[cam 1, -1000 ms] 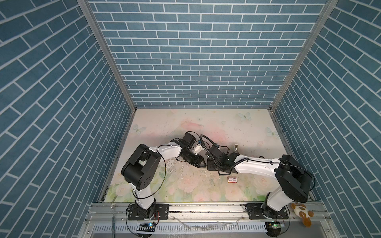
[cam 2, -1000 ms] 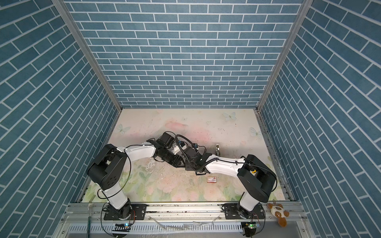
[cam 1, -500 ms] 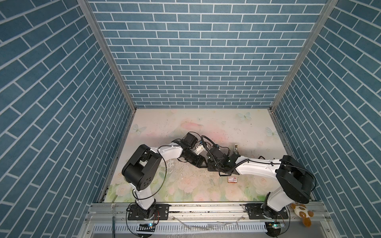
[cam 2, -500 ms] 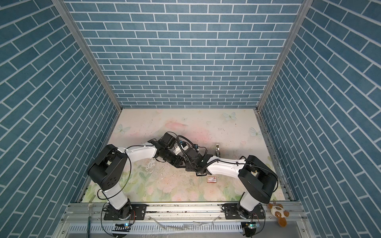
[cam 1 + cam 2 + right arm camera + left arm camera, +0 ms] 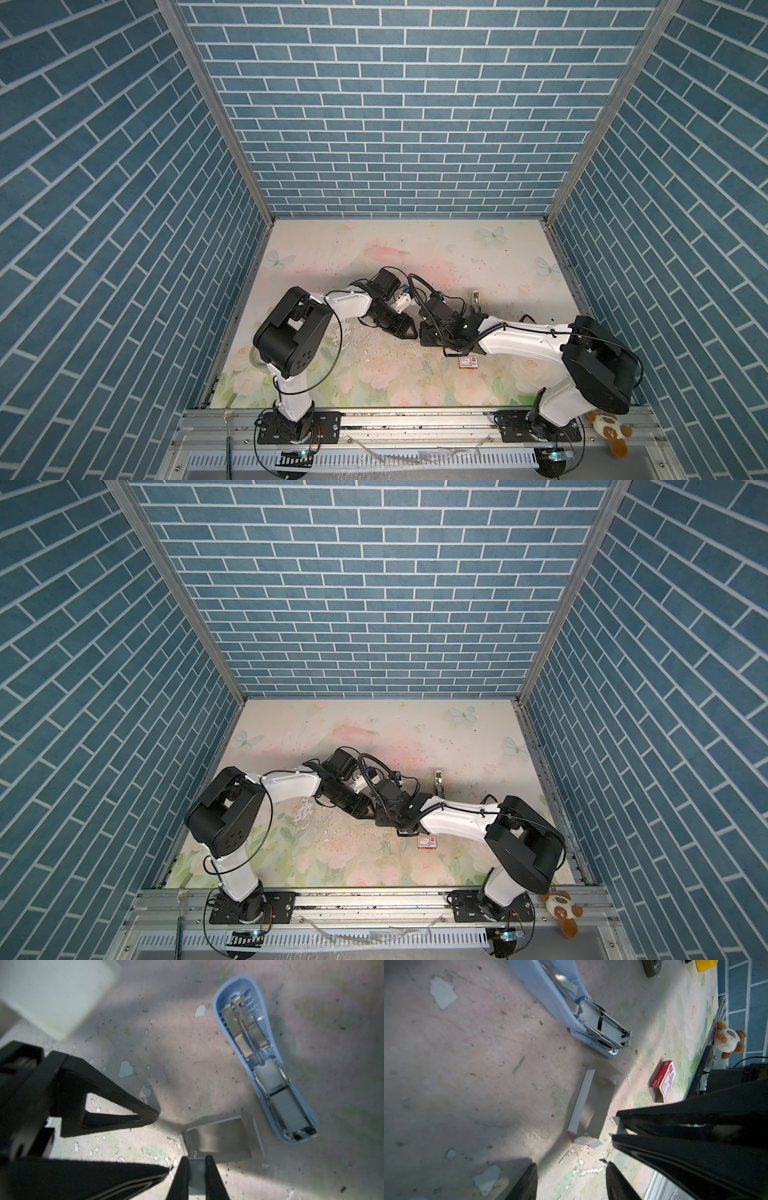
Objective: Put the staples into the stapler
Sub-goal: 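Release the grey piece by the light-blue stapler, move right gripper to beige stapler, then grasp the beige stapler's raised top with the right gripper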
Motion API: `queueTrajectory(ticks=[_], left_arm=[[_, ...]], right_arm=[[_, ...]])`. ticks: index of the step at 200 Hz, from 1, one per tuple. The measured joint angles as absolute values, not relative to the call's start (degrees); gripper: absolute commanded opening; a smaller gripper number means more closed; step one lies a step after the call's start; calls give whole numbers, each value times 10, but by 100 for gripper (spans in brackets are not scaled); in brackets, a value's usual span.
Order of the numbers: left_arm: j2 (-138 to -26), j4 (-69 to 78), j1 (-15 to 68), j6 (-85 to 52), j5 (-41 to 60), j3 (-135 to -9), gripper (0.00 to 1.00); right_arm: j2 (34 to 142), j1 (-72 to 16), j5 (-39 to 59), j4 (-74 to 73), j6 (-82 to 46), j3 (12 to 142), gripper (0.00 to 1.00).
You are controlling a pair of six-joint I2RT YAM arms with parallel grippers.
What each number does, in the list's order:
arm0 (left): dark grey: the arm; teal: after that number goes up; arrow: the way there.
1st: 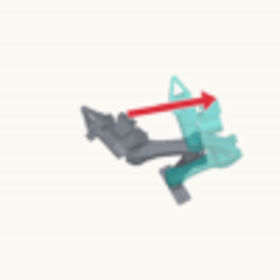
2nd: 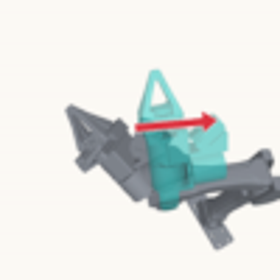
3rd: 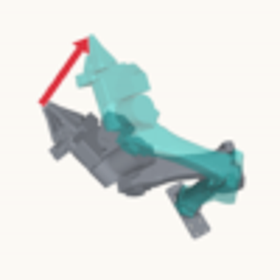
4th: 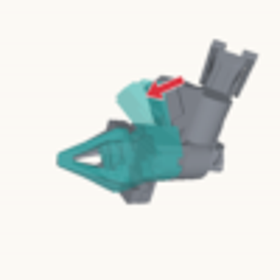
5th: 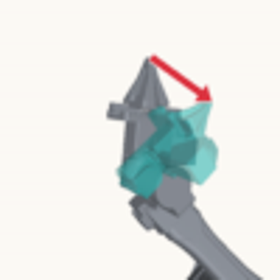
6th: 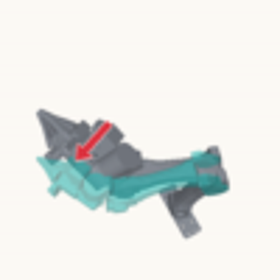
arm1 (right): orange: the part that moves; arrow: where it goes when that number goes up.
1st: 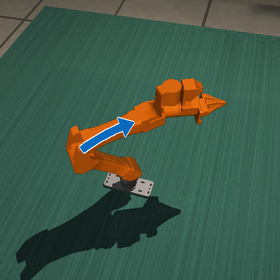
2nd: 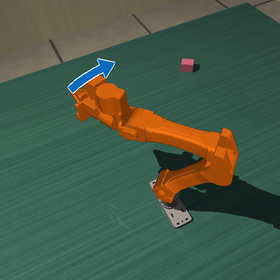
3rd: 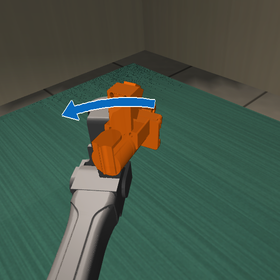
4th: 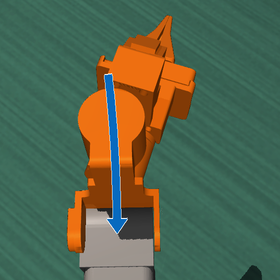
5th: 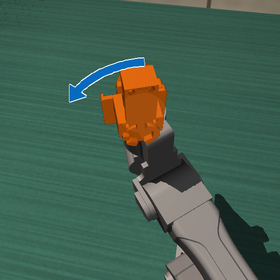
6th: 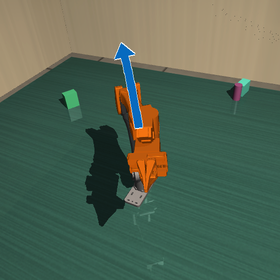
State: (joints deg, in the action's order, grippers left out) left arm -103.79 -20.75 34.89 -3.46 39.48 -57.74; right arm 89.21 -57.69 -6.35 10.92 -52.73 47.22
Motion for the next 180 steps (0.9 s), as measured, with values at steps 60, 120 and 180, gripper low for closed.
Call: queueTrajectory(ticks=[60, 120, 180], left_arm=[[-968, -250, 308, -8, 383, -620, 56], [-925, -276, 249, 36, 378, -681, 56], [-919, -293, 248, 67, 375, -695, 56]], right_arm=[[859, -569, -95, 129, -506, 471, 8], [814, -501, -108, 147, -454, 471, 8], [782, -428, -108, 163, -393, 469, 9]])
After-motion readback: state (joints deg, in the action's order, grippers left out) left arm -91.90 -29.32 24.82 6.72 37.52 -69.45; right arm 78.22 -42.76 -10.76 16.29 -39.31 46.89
